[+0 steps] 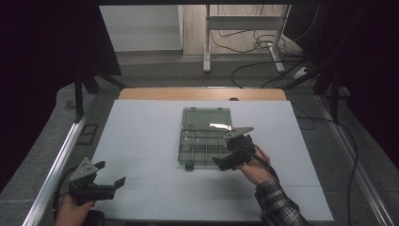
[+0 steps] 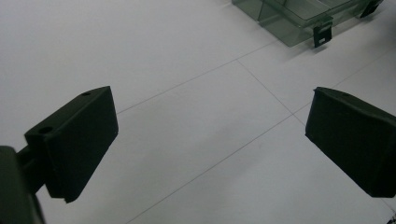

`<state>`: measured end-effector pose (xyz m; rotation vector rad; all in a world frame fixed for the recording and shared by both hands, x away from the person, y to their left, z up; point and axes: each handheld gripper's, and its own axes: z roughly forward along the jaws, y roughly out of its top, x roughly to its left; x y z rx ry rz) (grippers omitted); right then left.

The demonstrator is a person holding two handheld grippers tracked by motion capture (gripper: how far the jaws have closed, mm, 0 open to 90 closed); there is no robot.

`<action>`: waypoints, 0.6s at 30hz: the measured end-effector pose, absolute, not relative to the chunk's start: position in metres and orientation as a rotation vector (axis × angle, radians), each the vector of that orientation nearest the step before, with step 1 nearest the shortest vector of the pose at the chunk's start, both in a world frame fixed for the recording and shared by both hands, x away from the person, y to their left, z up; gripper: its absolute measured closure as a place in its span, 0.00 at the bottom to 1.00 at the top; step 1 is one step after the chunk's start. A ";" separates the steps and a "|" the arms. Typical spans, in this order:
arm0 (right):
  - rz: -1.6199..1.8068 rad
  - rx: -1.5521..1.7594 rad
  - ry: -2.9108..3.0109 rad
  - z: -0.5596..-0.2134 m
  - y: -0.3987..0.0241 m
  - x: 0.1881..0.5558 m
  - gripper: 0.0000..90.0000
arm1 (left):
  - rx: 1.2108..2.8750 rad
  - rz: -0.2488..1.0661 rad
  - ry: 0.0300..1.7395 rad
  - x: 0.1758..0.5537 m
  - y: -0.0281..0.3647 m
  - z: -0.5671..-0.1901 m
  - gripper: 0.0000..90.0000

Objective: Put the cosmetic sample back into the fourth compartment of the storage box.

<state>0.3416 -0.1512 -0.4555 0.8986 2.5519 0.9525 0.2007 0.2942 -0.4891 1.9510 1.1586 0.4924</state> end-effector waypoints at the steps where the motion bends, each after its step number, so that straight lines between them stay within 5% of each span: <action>1: 0.957 0.899 2.551 -0.455 -0.151 0.340 0.01 | 1.951 0.492 1.158 0.201 0.294 -0.489 0.03; 18: 0.980 0.879 2.532 -0.452 -0.159 0.321 0.01 | 1.949 0.490 1.159 0.201 0.294 -0.489 0.03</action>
